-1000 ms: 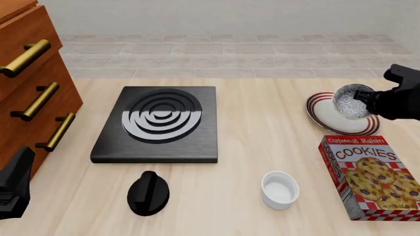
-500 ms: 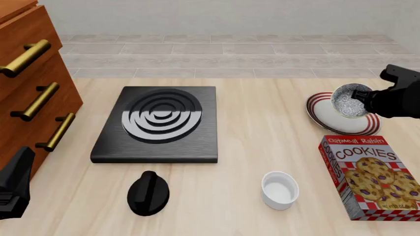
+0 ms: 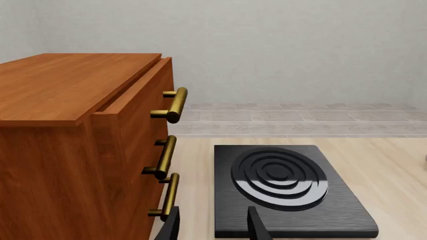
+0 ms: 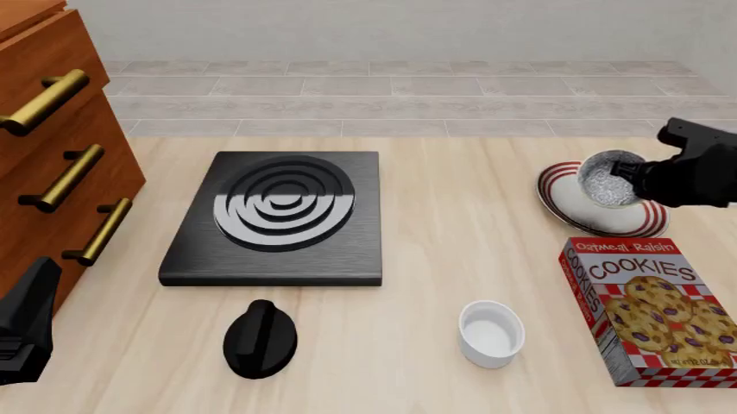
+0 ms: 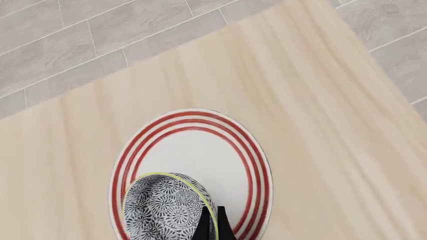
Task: Pick the akita bowl next to the ramekin and place it on the plate.
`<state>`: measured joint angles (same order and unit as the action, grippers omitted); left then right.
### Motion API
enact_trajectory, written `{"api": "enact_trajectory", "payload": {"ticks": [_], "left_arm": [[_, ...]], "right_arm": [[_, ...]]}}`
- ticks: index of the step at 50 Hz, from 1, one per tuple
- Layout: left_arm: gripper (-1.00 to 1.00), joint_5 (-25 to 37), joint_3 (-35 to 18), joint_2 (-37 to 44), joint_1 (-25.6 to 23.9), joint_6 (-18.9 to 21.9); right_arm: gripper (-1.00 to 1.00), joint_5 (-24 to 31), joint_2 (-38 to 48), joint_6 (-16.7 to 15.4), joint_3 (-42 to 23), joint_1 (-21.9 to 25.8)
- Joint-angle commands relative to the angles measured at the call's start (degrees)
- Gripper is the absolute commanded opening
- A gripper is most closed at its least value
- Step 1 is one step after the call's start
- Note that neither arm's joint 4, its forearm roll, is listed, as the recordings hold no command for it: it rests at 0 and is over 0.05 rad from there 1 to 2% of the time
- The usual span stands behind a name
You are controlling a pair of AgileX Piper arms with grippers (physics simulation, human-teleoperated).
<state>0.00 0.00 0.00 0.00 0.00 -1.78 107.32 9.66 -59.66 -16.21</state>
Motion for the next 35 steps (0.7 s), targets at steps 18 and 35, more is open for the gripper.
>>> {"api": "enact_trajectory", "payload": {"ticks": [18,35], "left_arm": [[1.0,0.0,0.0,0.0,0.0,0.0],[1.0,0.0,0.0,0.0,0.0,0.0]], "right_arm": [[-1.0,-1.2,4.2,-0.9,-2.1,0.6],[-1.0,-1.4,5.6,-1.1,-2.9,0.7]]}}
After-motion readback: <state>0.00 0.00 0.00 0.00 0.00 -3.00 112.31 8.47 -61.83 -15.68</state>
